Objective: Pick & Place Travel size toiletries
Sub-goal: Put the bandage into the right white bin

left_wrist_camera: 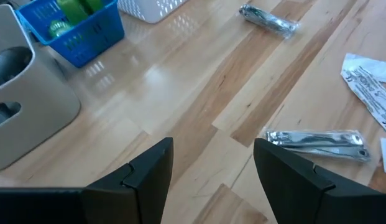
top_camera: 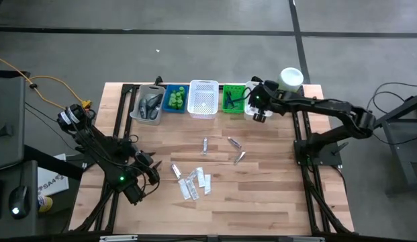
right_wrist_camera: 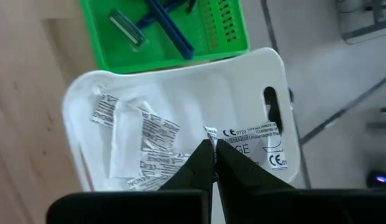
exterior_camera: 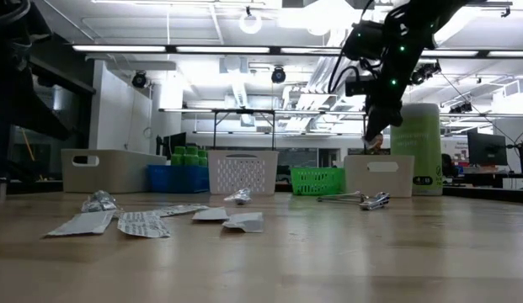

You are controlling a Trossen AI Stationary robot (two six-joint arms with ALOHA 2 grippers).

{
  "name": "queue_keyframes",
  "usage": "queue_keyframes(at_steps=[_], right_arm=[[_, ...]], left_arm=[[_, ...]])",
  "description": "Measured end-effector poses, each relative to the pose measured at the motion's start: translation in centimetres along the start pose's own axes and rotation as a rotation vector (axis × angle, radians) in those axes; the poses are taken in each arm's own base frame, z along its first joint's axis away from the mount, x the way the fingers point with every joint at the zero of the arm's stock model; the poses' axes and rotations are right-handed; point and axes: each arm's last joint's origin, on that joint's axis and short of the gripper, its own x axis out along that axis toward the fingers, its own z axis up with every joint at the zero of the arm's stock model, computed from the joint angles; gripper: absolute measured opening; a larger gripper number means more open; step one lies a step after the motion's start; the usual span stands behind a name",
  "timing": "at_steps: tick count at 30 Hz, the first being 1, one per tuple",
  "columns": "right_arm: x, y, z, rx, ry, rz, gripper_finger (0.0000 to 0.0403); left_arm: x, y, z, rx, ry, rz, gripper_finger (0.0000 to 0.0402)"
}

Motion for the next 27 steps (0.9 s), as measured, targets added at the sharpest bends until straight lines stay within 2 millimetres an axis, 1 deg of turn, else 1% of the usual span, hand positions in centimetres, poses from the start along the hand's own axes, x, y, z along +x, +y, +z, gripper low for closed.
queue_keyframes(at_steps=[4, 6, 10, 15, 18, 20, 23, 27], right_arm=[[0.0, 0.0, 0.1, -0.013, -0.011, 0.015, 0.0007], [0.0, 0.0, 0.1, -0.023, -0.010, 0.011, 0.0023], [0.0, -0.1, 0.0, -0.008, 0.007, -0.037, 0.0081], [-0.1, 0.0, 0.4, 0.034, -0.021, -0.046, 0.0157], [-0.4, 0.5, 0.7, 0.087, -0.041, -0.038, 0.0188], [-0.6, 1.1, 0.9, 0.174, -0.057, -0.026, 0.0201], [-1.3, 2.2, 1.2, 0.328, -0.090, 0.033, 0.0210], [-2.3, 4.1, 1.9, 0.417, -0.134, 0.245, 0.0212]], left_arm=[[0.0, -0.1, -0.1, -0.004, 0.020, -0.004, 0.0221], [0.0, -0.1, -0.1, -0.004, 0.022, -0.005, 0.0221], [0.0, -0.1, -0.1, -0.003, 0.022, -0.004, 0.0221], [0.0, -0.1, -0.1, -0.008, 0.023, -0.008, 0.0221], [0.0, -0.2, -0.1, -0.010, 0.035, -0.009, 0.0221], [0.0, -0.2, -0.1, -0.010, 0.046, -0.008, 0.0221], [0.0, -0.2, -0.2, -0.016, 0.047, -0.013, 0.0221], [0.0, -0.3, -0.2, -0.022, 0.047, -0.017, 0.0221]])
